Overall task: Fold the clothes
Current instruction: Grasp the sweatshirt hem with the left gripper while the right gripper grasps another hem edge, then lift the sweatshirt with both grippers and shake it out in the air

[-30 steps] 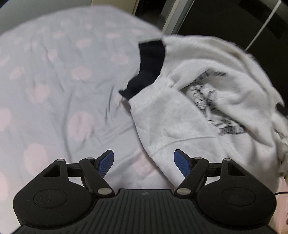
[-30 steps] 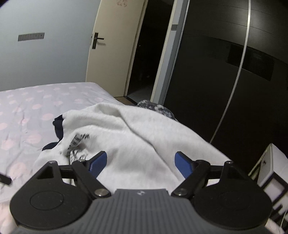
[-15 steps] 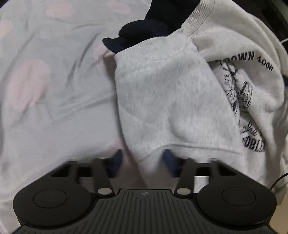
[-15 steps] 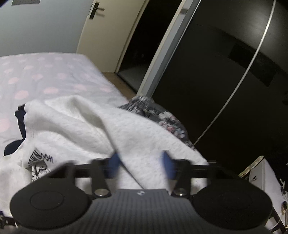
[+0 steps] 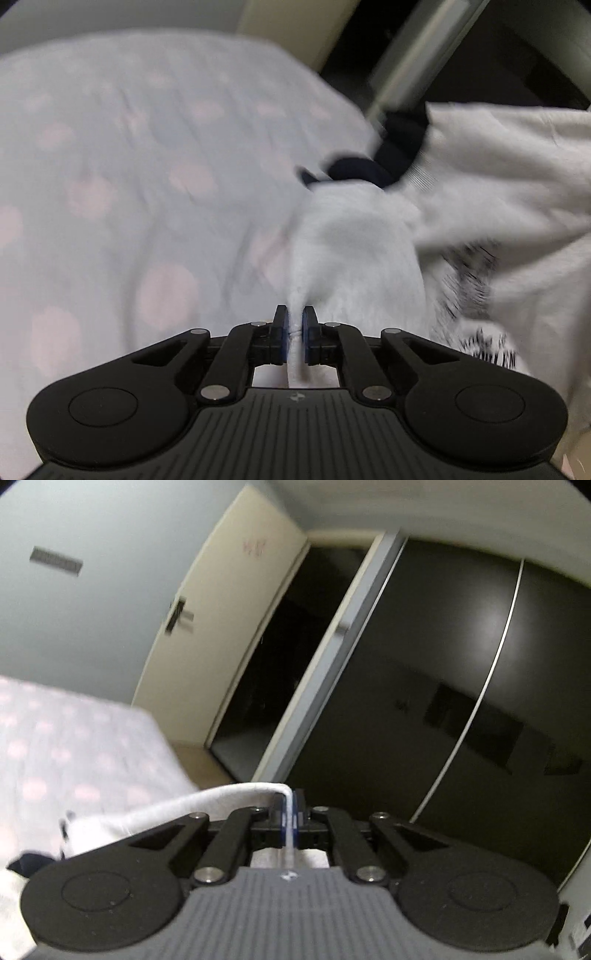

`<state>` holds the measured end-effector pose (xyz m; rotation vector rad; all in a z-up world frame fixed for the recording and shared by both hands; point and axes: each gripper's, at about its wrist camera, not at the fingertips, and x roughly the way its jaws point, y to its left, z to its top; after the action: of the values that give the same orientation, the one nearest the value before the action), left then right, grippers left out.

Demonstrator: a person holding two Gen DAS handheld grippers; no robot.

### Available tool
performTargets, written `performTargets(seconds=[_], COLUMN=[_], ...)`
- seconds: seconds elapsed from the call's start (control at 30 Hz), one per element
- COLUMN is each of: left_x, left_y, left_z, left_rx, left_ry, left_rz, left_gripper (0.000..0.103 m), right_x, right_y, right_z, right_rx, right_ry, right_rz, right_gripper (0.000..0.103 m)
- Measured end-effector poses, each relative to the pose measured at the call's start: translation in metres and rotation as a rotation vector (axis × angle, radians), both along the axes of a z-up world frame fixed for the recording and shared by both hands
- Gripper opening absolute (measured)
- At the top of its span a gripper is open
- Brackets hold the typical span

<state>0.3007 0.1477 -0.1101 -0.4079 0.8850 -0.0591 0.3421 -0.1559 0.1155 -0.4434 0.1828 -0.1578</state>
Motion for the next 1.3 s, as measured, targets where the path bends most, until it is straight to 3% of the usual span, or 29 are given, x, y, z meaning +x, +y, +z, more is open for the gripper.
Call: performTargets(seconds=[0.27, 0.33, 0.43, 0.5, 0.6, 0.73, 0.8, 0.97, 1.07, 1.2, 1.3], left_x=[-0.049, -0.064, -0.105, -0.138, -0.19, -0.249, -0.269, -0.309, -0.325, -0.343, -0.329], left_y=[0.07, 0.093, 0.133, 0.155, 0.184, 0.205, 0.208, 0.217, 0.223, 0.242, 0.267], left_z=[0.097, 0.129, 0.182, 0.217, 0.271, 0.327, 0.346, 0.372, 0.367, 0.334, 0.274], left_rx=[0.117, 0.169, 0.23, 0.31, 0.432, 0.508, 0.596, 0.713, 0.764, 0.786, 0.779], left_ry=[-0.201, -0.265, -0.364, -0.443, -0.552, -0.615, -0.64, -0.658, -0.612, -0.456, -0.305], left_rz=[0.225, 0.355, 0.469, 0.55, 0.673, 0.782, 0.829, 0.904, 0.921, 0.904, 0.844], left_gripper=[0.008, 0.008, 0.008, 0.008, 0.008, 0.008, 0.008, 0.008, 0.008, 0.008, 0.008], right_x=[-0.055, -0.072, -0.099, -0.117, -0.139, -0.162, -0.178, -0.204, -0.203, -0.18, -0.152], right_y=[0.067, 0.085, 0.11, 0.125, 0.141, 0.159, 0.167, 0.19, 0.207, 0.243, 0.276], right_z=[0.104, 0.129, 0.164, 0.183, 0.203, 0.211, 0.211, 0.199, 0.184, 0.139, 0.068], right_rx=[0.001, 0.009, 0.025, 0.04, 0.096, 0.17, 0.196, 0.241, 0.264, 0.266, 0.204], right_ry=[-0.216, -0.269, -0.345, -0.389, -0.416, -0.425, -0.415, -0.323, -0.212, 0.011, 0.185], right_rz=[0.144, 0.176, 0.217, 0.237, 0.269, 0.314, 0.351, 0.456, 0.514, 0.578, 0.592], right_gripper=[0.003, 0.003, 0.003, 0.003, 0.003, 0.003, 0.003, 0.003, 0.003, 0.003, 0.003])
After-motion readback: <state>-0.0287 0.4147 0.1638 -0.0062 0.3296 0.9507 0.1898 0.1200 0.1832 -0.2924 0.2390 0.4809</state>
